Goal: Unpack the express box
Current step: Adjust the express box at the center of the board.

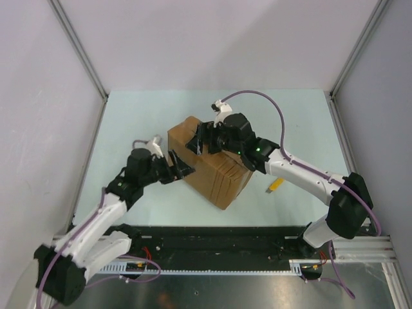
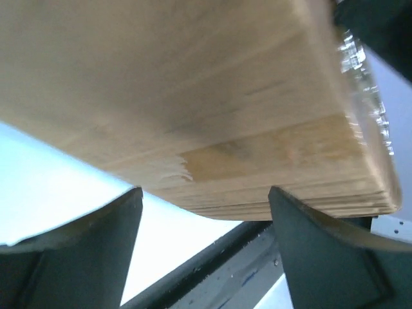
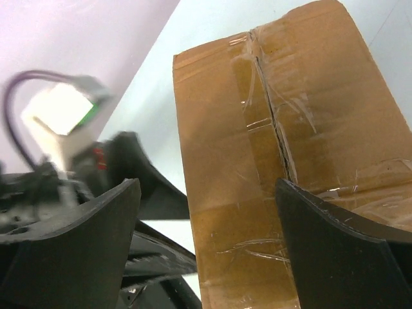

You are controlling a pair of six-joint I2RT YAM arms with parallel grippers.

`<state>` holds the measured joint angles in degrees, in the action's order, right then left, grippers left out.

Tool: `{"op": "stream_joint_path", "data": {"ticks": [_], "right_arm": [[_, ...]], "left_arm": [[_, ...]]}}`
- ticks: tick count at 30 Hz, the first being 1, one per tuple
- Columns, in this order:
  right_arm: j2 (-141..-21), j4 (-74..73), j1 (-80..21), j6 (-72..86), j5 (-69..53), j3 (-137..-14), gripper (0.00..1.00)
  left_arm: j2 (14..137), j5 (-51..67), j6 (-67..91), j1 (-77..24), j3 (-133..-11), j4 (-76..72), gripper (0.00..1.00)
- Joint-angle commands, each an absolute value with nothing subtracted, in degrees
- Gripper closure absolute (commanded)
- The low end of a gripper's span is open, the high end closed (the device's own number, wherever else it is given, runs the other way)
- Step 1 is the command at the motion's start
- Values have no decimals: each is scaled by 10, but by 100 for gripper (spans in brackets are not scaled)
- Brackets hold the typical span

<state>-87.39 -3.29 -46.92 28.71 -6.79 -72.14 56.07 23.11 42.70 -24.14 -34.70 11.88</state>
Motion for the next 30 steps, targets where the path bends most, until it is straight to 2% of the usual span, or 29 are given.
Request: {"op": "stream_joint_path", "data": {"ticks": [1,5,13,17,25,30], "right_arm": [[-883,-162,-495,283,-27,-715,12],[-890,-190,-509,296,-1,-715,18],[-891,-242,-563,288,96,-715,29],[-891,-252,-598,273,131,-715,30],[-861,-233,-604,280,137,-715,36],[-845,-222,-598,278,132,-715,40]], "left_arm": [[417,52,464,-231,-320,120,13],[353,14,461,-222,-322,123,11],[431,33,454,-214,-382,156,11],[419,5,425,-209,-424,160,12],[409,-56,384,-203,-512,170,21],[481,-7,392,-203,-548,171,27]]}}
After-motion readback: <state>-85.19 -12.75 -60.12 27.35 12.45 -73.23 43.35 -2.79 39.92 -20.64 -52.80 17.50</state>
